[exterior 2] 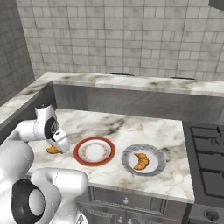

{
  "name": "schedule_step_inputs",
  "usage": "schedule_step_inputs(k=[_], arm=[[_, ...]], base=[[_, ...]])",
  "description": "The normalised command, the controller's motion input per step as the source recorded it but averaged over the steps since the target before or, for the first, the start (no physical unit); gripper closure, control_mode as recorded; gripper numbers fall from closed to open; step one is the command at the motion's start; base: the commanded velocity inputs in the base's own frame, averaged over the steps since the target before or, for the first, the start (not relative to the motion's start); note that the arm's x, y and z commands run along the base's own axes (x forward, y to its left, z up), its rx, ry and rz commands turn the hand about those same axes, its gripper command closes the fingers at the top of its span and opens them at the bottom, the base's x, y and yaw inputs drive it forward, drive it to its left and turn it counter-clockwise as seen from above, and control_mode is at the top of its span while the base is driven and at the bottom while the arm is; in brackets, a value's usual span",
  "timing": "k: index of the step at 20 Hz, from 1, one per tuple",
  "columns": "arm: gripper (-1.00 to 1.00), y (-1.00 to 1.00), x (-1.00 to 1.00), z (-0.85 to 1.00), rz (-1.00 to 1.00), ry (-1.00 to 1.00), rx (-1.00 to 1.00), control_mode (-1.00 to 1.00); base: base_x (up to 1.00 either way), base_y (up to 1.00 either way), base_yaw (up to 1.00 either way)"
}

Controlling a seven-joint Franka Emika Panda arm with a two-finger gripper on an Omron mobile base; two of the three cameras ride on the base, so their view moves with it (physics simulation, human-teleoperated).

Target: Place the pastries on the plates.

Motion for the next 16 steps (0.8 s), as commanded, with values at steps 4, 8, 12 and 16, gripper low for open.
schedule_step_inputs(k=[4, 8, 12, 16], arm=[[1.0, -0.62, 0.07, 0.89, -0.05, -0.01, 0.01, -1.0], [1.0, -0.77, 0.21, 0.41, -0.03, 0.0, -0.03, -1.0], [1.0, -1.0, 0.53, -0.25, -0.04, 0.02, 0.0, -1.0], [1.0, -0.25, 0.47, -0.18, -0.01, -0.02, 0.0, -1.0]], base=[[0.0, 0.0, 0.0], [0.0, 0.0, 0.0], [0.0, 0.0, 0.0], [0.0, 0.0, 0.0]])
